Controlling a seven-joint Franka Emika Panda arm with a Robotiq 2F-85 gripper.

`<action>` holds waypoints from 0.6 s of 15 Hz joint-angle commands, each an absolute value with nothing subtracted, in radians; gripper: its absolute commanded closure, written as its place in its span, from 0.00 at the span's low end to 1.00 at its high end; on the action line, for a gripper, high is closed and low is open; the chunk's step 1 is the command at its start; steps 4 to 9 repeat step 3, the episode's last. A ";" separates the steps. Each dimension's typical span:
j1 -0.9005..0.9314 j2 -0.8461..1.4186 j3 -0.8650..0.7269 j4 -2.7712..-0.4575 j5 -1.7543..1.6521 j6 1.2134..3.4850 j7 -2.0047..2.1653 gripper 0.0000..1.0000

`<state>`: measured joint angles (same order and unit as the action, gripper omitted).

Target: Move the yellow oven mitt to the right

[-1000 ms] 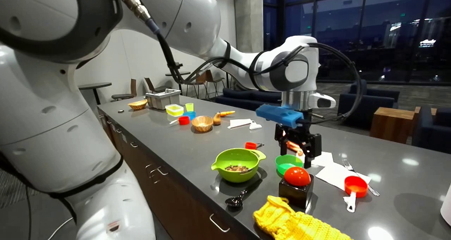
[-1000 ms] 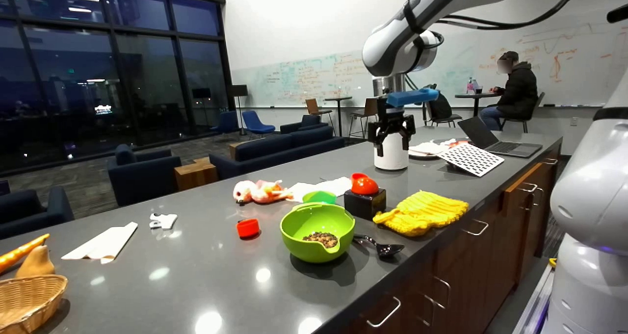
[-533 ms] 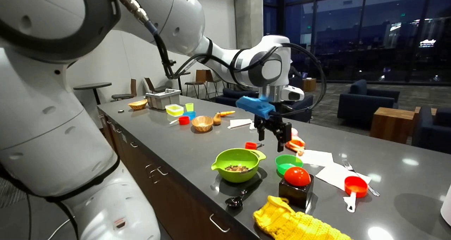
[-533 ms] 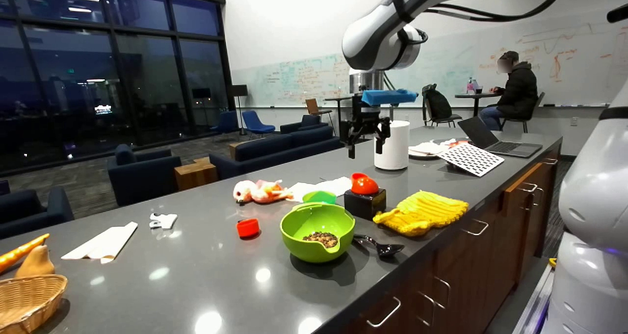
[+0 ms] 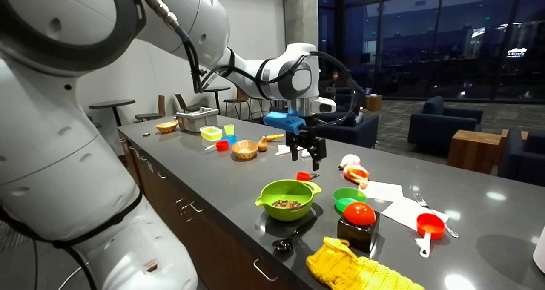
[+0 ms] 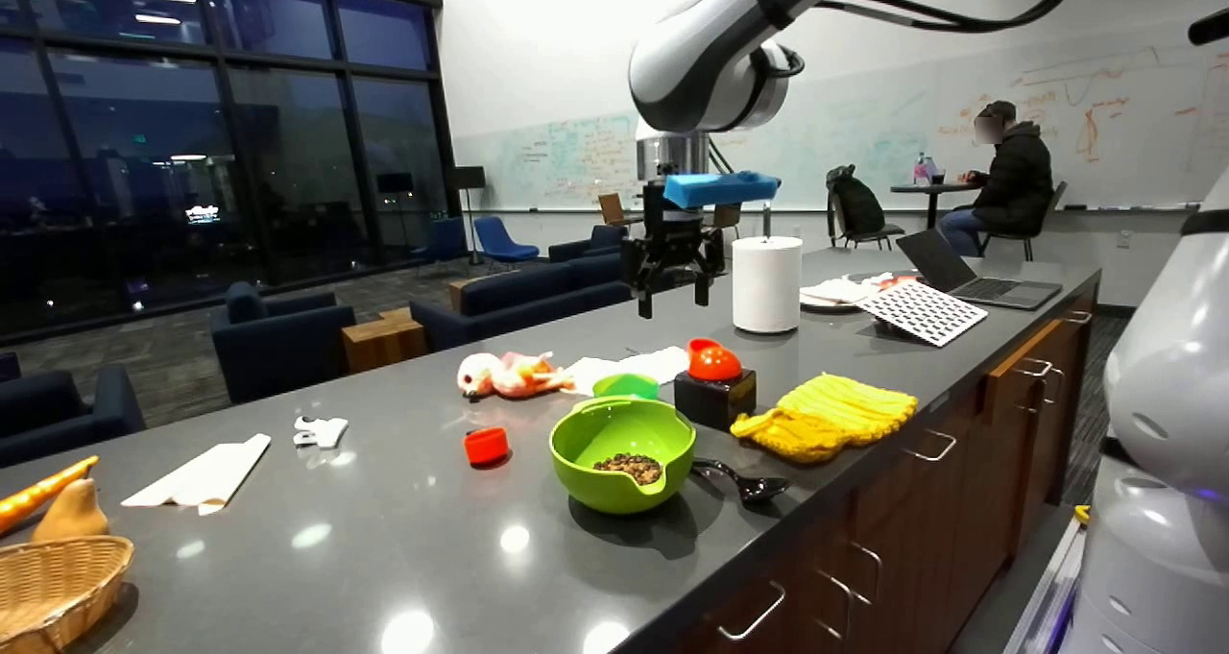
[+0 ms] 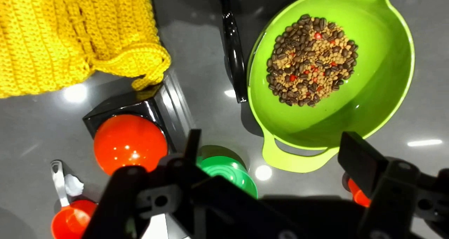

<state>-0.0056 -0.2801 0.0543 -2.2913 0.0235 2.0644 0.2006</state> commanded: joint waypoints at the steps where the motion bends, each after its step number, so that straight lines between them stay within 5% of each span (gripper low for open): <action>1: -0.002 -0.280 0.054 -2.289 0.022 2.062 0.204 0.00; 9: -0.003 -0.280 0.054 -2.290 0.022 2.062 0.204 0.00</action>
